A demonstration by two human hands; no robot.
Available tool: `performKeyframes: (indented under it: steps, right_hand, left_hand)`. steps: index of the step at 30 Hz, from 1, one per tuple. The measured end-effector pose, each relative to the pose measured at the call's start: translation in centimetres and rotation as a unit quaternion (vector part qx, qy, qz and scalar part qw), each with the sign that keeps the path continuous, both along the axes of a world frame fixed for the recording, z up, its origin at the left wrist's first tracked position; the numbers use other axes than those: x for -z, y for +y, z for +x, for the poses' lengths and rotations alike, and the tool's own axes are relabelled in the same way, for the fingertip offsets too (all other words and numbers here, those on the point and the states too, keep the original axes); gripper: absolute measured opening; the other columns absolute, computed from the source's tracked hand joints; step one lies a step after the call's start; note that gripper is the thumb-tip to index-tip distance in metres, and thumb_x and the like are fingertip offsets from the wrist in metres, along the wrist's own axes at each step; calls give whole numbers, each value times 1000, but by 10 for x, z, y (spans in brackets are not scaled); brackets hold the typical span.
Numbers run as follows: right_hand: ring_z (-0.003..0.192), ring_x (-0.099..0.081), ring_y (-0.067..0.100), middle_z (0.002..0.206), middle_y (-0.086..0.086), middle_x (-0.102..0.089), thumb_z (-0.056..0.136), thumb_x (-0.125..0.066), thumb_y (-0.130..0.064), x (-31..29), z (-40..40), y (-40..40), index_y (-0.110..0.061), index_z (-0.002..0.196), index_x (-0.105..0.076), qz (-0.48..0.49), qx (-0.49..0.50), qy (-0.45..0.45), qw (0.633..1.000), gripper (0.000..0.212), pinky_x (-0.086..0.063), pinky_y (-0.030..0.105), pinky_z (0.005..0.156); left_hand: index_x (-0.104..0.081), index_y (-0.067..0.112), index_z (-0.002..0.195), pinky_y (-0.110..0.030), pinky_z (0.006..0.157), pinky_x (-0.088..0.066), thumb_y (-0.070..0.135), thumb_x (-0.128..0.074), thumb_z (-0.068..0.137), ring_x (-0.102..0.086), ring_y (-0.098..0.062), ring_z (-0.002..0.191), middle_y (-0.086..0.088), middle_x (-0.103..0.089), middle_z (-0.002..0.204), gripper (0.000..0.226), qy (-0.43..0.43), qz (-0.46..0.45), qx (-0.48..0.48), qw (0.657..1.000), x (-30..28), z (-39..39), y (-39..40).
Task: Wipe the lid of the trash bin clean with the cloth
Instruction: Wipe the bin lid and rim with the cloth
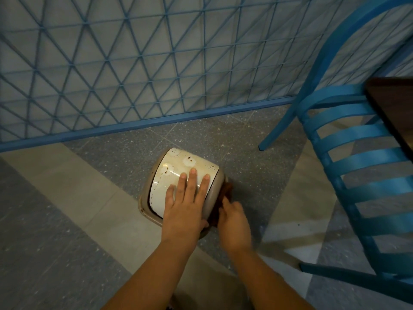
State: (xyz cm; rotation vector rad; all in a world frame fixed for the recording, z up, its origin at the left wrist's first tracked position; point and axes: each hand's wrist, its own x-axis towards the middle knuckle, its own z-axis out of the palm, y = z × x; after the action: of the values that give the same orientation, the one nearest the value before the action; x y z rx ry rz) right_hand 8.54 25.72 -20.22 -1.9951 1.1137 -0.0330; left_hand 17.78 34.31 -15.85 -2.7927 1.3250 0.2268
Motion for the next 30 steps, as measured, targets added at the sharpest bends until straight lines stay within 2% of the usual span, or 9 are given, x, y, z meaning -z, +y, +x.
performKeyframes:
  steps: [2,7,12,15,18,21,24,27,30]
  right_hand:
    - [94,-58,17,111,1,-52,98,-39,-18,2,-15,26,-23,127,-52,49,14,-31,998,32,-48,26,80]
    - [86,-57,16,103,-1,-49,98,-40,-18,-6,-9,18,-18,113,-60,14,15,-12,1000,25,-41,24,72]
    - [93,-57,22,117,8,-50,99,-38,-18,-20,23,-26,-17,126,-55,-22,22,32,999,32,-44,30,80]
    - [91,-56,21,113,6,-50,98,-39,-19,-14,3,-10,-17,125,-55,-28,-21,17,999,31,-43,28,78]
    - [96,-57,16,117,2,-52,97,-44,-17,-2,-31,21,-20,130,-55,10,-49,-5,999,34,-46,26,84]
    - [93,-60,16,111,4,-59,95,-49,-12,1,-30,27,-19,120,-63,88,68,-39,993,29,-50,28,87]
    - [83,-65,17,98,5,-68,96,-47,-12,0,-28,18,-20,104,-68,201,203,-52,957,24,-53,33,78]
    - [94,-64,29,110,12,-68,98,-47,-16,6,-39,11,-13,117,-64,248,278,-43,927,26,-52,44,88]
    - [94,-65,33,108,14,-68,97,-50,-16,7,-38,11,-12,120,-62,295,328,-82,894,27,-52,48,88]
  left_hand:
    - [38,28,137,-48,115,4,54,-63,80,19,-30,144,-7,29,153,119,4,0,2,1000,-1,1,0]
    - [36,29,138,-48,115,0,52,-64,80,16,-29,145,-7,25,155,118,3,-1,-2,1000,-2,1,-1]
    - [35,29,139,-48,115,-2,52,-65,78,11,-29,146,-7,21,157,119,-2,0,-6,1000,-1,0,-1]
    - [35,29,139,-48,115,-3,56,-65,76,10,-29,146,-7,20,157,121,-9,1,-10,1000,0,2,-1]
    - [32,28,141,-48,115,-6,61,-64,74,5,-28,147,-8,14,159,122,-22,2,-2,1000,0,4,0]
    - [29,26,143,-48,114,-11,64,-57,77,-1,-28,147,-8,7,160,115,-36,-3,-21,999,-3,-1,0]
    - [25,25,146,-50,113,-5,68,-50,79,2,-29,146,-8,8,159,109,-30,-7,-49,998,-7,-4,-5]
    - [17,27,147,-50,111,7,74,-52,72,2,-28,146,-4,2,159,113,-27,-4,-41,999,-20,9,-11]
    - [15,30,147,-48,109,16,68,-64,67,9,-25,145,0,8,159,119,-29,28,38,998,-35,39,-14]
